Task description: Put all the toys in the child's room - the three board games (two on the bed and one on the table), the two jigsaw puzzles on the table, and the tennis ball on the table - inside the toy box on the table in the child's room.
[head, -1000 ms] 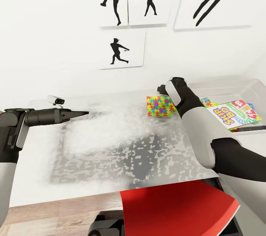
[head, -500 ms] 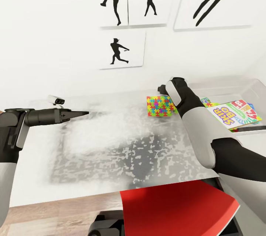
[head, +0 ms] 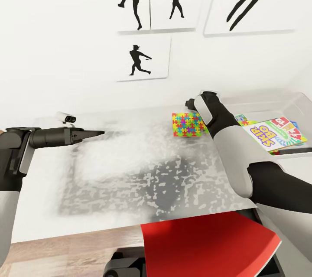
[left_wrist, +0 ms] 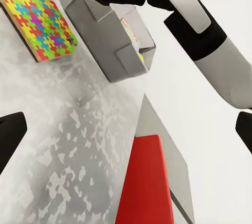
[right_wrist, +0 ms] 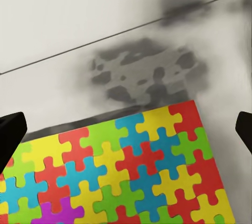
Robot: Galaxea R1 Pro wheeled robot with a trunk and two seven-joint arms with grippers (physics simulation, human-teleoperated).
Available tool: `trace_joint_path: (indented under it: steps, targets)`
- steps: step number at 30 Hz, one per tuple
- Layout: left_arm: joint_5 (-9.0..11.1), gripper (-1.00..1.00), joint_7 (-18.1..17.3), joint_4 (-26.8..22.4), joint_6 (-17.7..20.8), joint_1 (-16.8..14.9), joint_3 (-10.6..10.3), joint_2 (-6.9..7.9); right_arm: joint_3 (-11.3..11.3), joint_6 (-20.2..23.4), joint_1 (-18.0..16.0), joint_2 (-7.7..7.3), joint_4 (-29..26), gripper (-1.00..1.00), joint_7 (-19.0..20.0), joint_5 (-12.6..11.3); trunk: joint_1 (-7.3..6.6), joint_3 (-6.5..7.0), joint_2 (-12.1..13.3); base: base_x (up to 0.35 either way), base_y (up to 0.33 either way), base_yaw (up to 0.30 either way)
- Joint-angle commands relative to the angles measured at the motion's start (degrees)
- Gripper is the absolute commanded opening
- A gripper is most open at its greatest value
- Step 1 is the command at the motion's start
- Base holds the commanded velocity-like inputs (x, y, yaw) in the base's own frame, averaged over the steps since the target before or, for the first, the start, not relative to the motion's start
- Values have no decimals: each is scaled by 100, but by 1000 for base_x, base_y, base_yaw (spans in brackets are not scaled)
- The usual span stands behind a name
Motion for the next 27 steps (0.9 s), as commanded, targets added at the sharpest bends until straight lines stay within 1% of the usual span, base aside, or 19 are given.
trace_joint_path:
  steps: [1, 27]
  targets:
    - [-2, 100, -22, -1, 61, -3, -2, 2, 30, 12, -4, -3, -7, 100, -54, -62, 3, -8, -9, 0, 0, 0]
    - [-2, 100, -22, -1, 61, -3, -17, 4, 30, 7, 10, -3, -3, 100, -37, -65, 3, -13, -9, 0, 0, 0]
